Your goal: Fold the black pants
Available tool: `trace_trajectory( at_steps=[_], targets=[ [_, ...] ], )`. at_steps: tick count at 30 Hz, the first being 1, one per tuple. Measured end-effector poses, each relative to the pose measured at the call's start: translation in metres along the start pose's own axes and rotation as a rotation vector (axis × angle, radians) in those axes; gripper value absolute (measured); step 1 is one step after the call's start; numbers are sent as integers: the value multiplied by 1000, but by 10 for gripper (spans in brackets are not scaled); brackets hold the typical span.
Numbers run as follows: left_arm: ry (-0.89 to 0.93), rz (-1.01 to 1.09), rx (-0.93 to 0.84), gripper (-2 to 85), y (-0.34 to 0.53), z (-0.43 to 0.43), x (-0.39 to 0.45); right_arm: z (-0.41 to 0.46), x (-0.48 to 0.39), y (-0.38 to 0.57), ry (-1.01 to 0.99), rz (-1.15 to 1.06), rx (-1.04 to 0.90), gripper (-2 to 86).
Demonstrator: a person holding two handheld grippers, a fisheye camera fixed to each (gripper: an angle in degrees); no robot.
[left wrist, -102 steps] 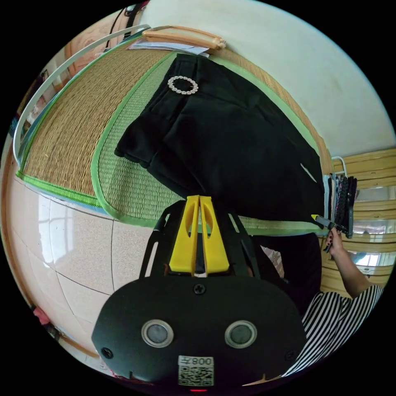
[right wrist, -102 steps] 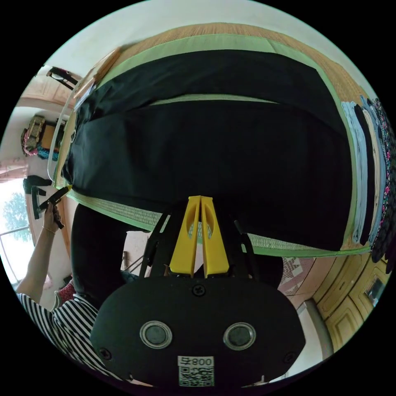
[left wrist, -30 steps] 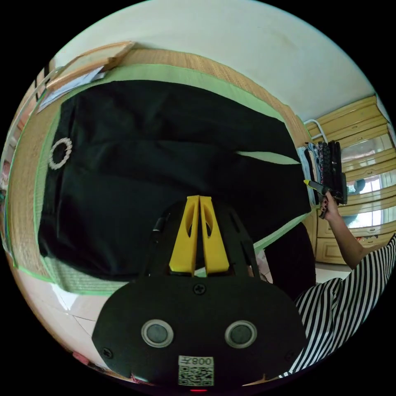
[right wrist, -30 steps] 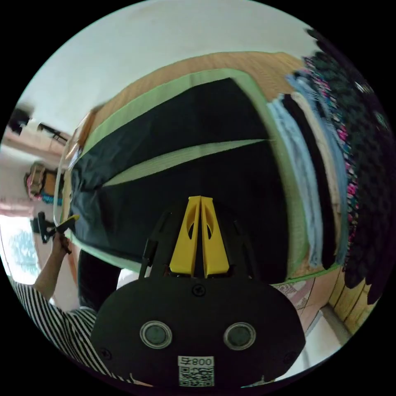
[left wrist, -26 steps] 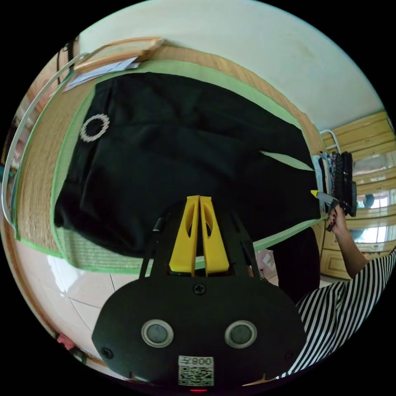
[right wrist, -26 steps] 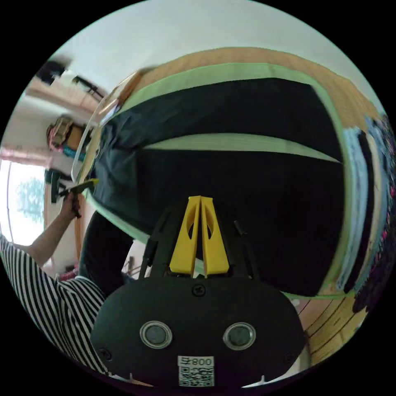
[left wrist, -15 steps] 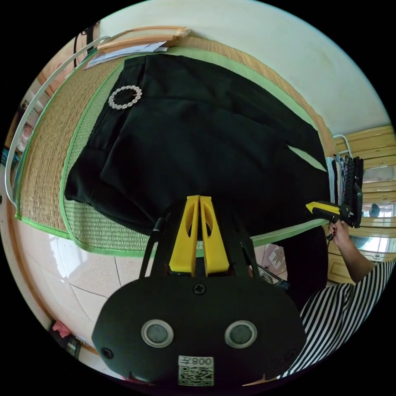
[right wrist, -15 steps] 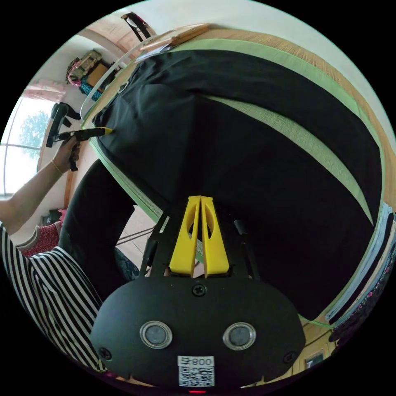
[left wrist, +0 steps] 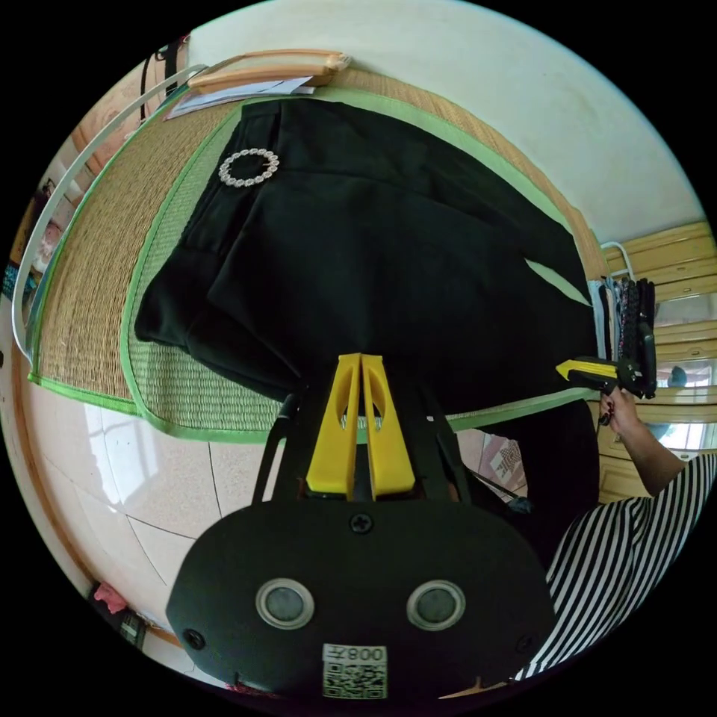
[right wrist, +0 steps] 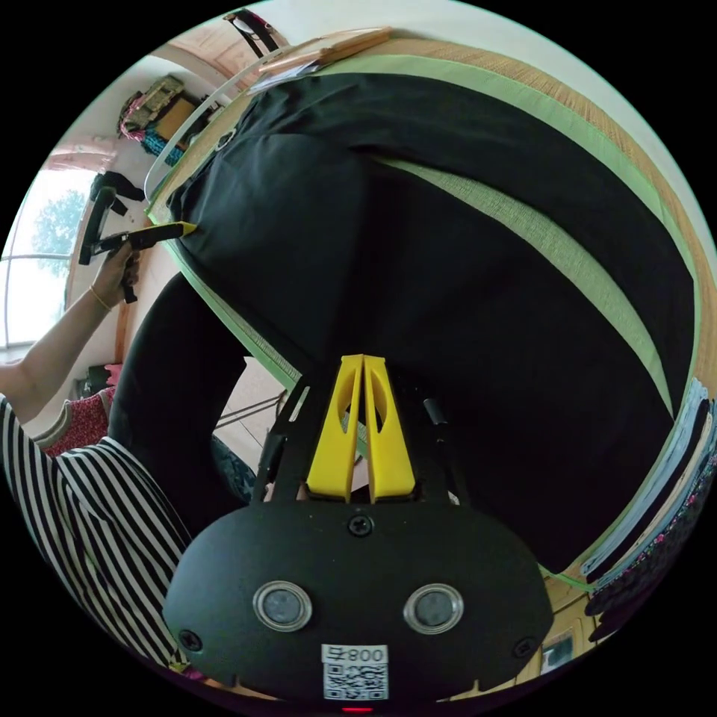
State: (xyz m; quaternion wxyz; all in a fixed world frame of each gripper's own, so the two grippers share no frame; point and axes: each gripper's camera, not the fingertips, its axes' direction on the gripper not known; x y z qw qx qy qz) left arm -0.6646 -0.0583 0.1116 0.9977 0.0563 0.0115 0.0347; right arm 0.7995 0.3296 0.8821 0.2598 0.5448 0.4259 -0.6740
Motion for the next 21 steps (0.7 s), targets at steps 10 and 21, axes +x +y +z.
trace_trajectory(
  at_steps=[10,21],
  targets=[
    [-81,-119,79,1,-25,-8,-37,-10,0,-25,-10,10,19,1],
    [-21,-153,65,1,-31,33,-52,-23,12,-29,-51,14,15,2]
  ],
)
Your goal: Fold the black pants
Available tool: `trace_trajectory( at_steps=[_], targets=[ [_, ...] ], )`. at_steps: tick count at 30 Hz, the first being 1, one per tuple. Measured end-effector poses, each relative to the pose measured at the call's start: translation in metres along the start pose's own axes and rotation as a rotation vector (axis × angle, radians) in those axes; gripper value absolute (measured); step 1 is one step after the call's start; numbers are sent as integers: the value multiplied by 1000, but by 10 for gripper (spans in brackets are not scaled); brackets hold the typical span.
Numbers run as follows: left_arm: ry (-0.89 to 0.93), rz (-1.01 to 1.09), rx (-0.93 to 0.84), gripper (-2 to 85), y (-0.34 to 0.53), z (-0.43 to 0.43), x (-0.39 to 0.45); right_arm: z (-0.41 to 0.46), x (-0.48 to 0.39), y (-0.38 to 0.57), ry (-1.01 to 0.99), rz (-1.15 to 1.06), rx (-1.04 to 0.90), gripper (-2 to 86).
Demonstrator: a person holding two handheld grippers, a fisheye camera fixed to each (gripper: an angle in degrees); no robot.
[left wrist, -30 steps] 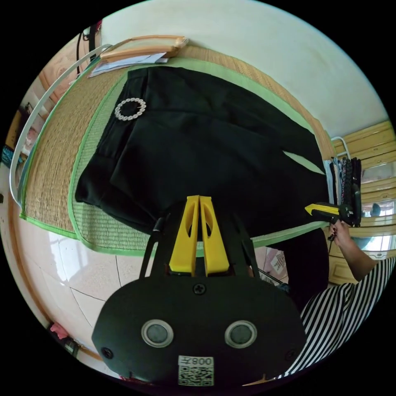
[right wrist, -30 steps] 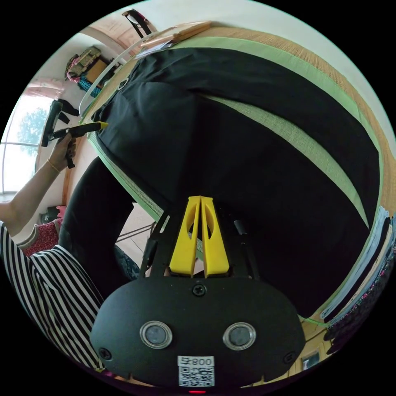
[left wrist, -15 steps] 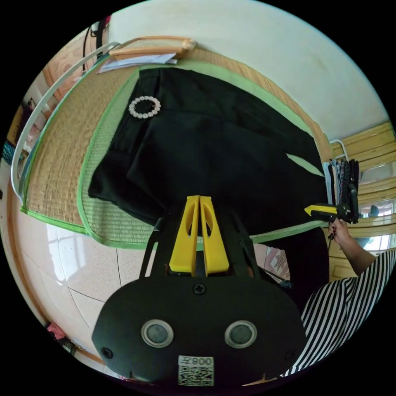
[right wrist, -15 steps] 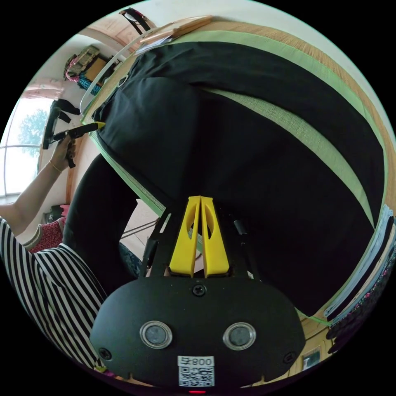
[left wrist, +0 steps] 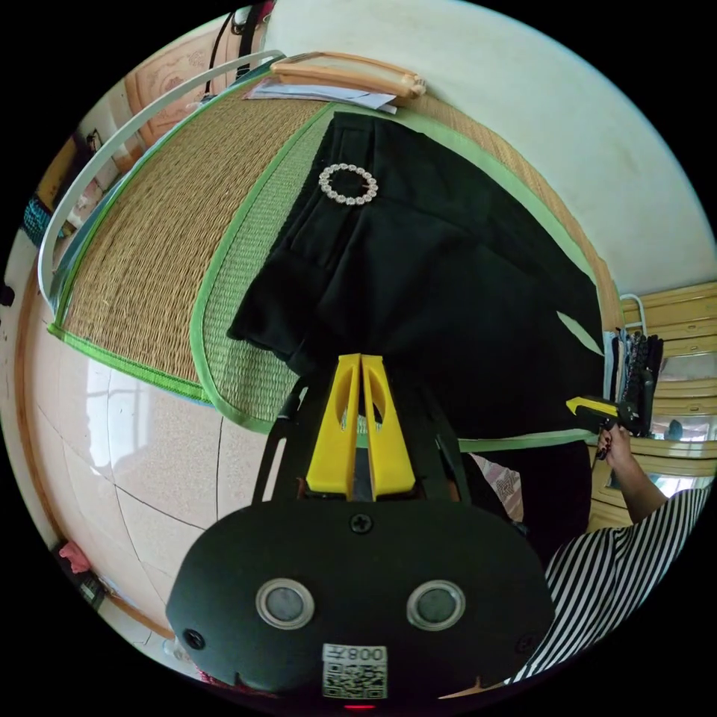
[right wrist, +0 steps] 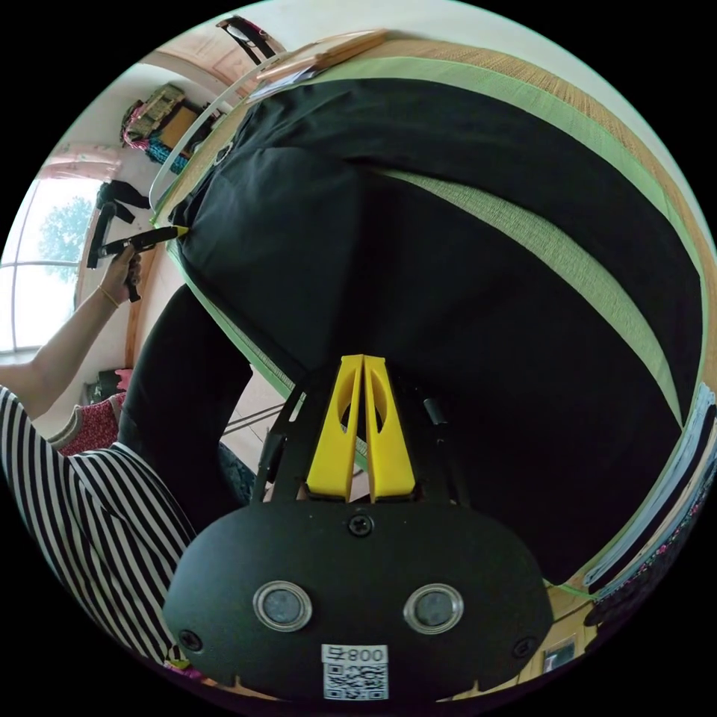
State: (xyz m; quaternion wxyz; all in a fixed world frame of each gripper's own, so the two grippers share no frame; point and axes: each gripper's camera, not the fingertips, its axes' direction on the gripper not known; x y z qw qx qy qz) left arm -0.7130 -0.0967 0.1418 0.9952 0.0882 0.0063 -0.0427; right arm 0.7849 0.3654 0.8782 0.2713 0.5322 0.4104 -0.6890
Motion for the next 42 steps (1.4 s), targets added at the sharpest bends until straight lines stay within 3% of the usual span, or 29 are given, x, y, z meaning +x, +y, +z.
trace_trajectory(
  at_steps=[4,7,12,18,24,29,35,42],
  targets=[
    [-6,7,57,1,-13,9,7,-12,4,0,-12,8,-1,2],
    [-49,-7,-40,2,-19,39,4,-23,6,1,-20,9,0,2],
    [31,-64,23,3,-19,62,2,-43,12,4,-42,20,1,2],
    [187,86,102,11,-38,94,53,-104,43,18,-70,108,111,3],
    [399,371,77,50,-101,160,170,-208,145,58,145,359,277,8],
    [491,658,6,70,-164,236,328,-290,240,107,286,535,391,35],
    [461,880,-70,83,-217,329,507,-339,341,142,393,668,404,63],
    [314,949,-101,108,-259,421,645,-333,407,154,299,702,374,70]
  ],
)
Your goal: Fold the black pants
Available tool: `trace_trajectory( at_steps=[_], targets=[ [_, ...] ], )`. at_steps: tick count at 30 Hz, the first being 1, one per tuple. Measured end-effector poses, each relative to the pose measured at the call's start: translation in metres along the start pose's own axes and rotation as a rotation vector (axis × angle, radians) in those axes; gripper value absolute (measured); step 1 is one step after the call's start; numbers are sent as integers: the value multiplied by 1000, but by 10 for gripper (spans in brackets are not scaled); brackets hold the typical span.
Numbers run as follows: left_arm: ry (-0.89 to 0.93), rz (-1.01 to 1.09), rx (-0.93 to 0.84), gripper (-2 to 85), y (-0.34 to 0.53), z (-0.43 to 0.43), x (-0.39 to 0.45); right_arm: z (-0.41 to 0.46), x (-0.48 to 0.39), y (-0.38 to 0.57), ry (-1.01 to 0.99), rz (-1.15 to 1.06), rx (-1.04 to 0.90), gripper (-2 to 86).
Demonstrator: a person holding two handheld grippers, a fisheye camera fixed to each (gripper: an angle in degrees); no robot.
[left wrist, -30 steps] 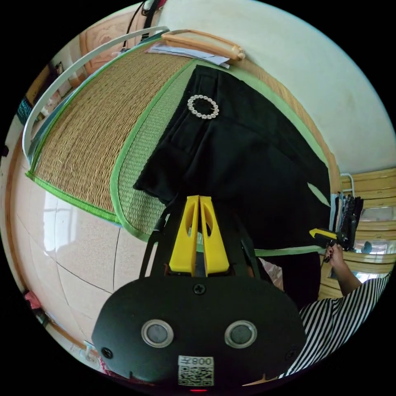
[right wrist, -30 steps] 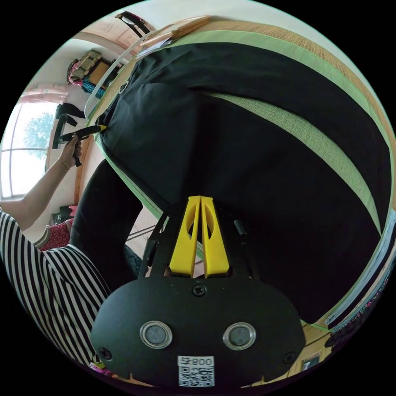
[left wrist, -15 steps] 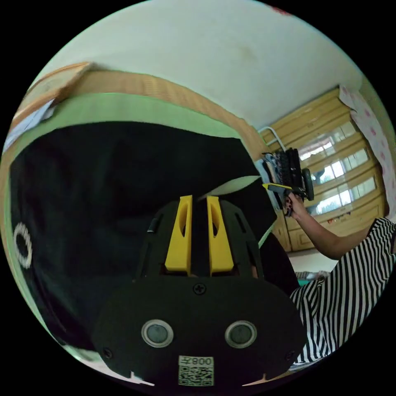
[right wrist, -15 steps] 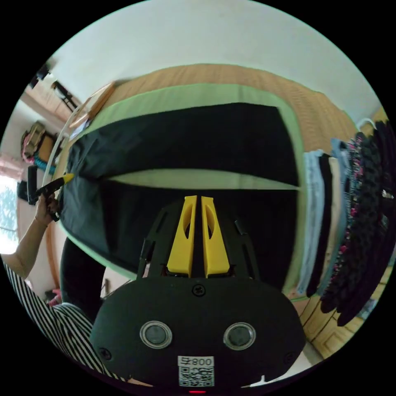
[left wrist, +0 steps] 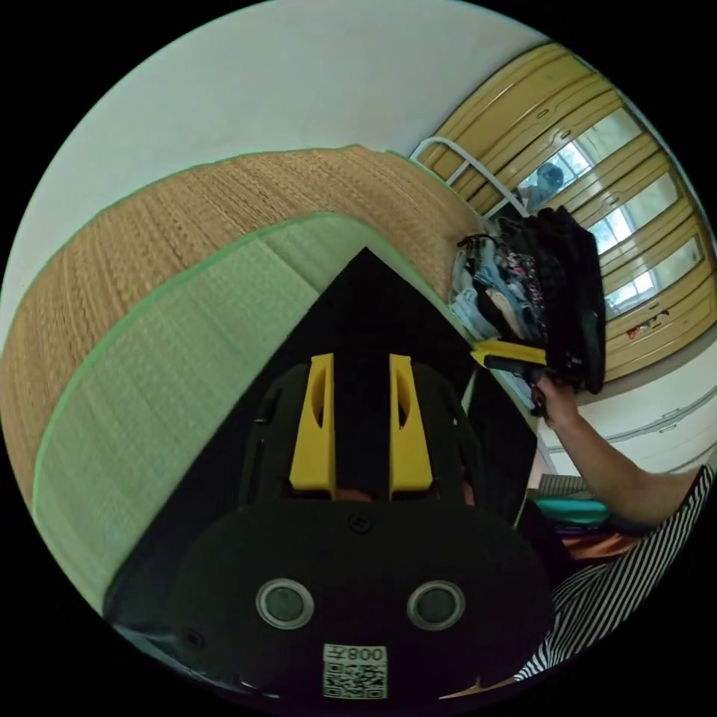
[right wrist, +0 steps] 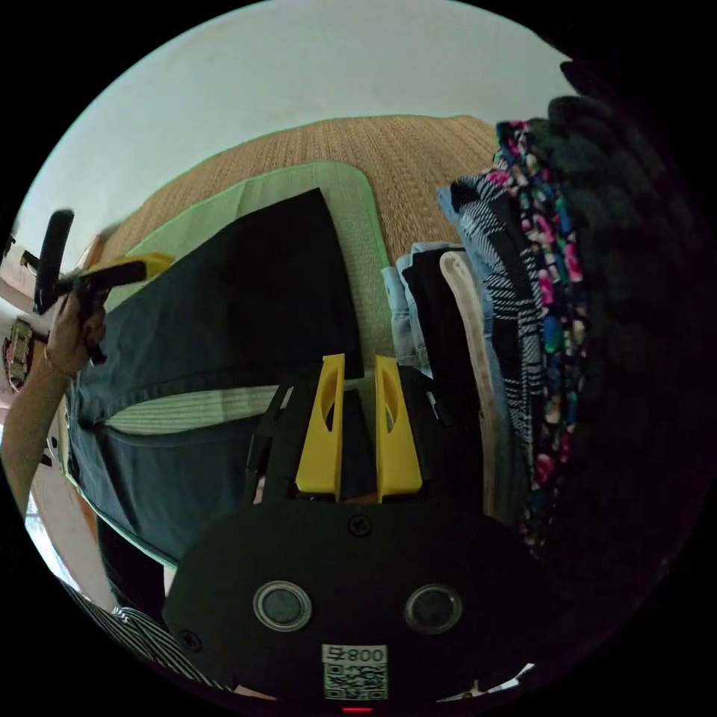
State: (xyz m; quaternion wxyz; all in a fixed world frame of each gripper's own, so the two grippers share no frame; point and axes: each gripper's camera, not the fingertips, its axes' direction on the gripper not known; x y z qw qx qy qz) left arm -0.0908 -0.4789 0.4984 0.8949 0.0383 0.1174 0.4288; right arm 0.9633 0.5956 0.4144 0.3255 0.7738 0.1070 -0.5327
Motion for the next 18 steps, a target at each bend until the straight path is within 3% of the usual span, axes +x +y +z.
trace_trajectory(
  at_steps=[4,7,18],
  targets=[
    [-141,-4,-82,99,-47,57,0,-16,5,5,-48,-21,57,44],
    [-255,-6,-107,47,-59,86,3,-26,6,7,-37,-35,75,27],
    [-303,122,-57,22,-85,120,32,-115,43,13,-112,-33,196,2]
  ],
)
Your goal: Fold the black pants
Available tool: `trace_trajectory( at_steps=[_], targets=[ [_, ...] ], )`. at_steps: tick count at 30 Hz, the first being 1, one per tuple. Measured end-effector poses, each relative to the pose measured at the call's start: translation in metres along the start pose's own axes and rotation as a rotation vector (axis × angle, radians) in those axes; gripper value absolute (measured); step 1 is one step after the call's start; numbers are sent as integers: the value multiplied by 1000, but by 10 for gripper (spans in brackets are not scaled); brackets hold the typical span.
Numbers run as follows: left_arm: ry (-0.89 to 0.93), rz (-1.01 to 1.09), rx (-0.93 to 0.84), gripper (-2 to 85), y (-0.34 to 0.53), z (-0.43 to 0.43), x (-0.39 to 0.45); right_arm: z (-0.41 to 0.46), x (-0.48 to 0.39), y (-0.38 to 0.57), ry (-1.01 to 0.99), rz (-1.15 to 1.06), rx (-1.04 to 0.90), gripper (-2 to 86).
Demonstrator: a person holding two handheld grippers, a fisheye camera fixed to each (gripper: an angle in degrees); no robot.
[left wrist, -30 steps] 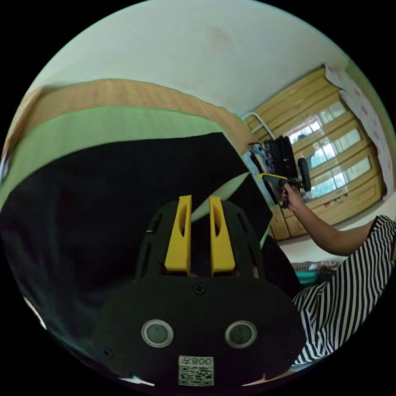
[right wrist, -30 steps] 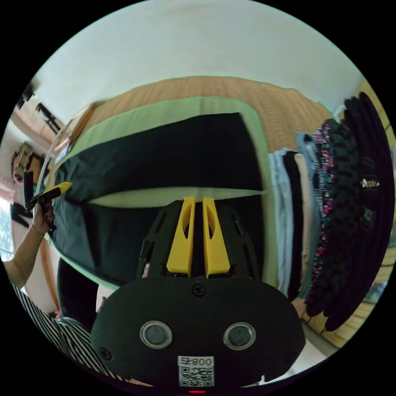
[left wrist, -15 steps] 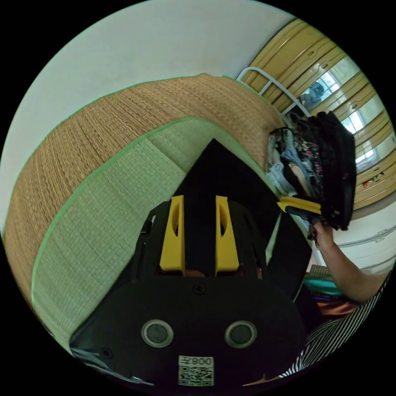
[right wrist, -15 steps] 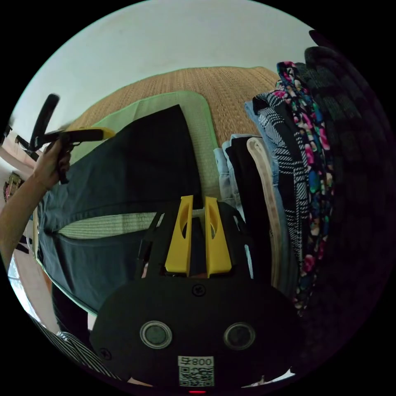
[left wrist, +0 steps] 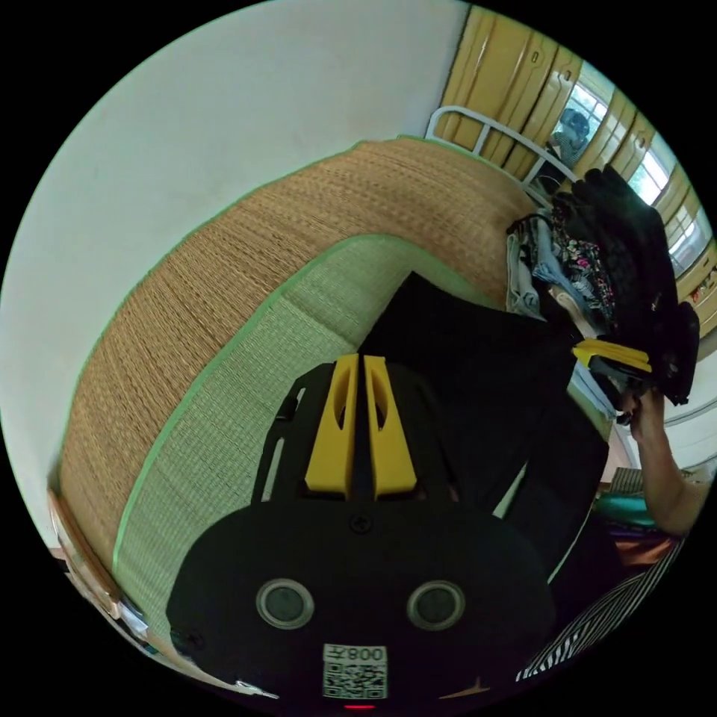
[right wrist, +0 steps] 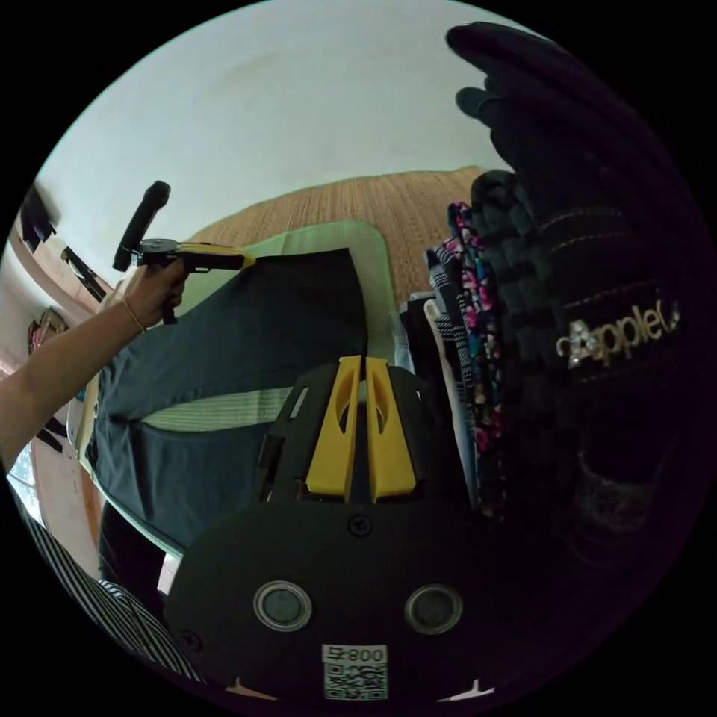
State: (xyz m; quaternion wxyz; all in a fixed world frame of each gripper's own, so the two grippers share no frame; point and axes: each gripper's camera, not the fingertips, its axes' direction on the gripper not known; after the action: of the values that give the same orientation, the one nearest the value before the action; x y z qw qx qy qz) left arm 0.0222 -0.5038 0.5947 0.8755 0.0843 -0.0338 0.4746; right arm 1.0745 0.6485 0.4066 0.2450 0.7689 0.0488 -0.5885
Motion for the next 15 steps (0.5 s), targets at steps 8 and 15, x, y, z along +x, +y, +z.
trace_trajectory(
  at_steps=[8,15],
  targets=[
    [308,87,20,75,19,18,45,4,9,26,82,23,-108,16],
    [396,321,-166,81,69,53,142,-2,-2,150,103,40,-272,65]
  ],
)
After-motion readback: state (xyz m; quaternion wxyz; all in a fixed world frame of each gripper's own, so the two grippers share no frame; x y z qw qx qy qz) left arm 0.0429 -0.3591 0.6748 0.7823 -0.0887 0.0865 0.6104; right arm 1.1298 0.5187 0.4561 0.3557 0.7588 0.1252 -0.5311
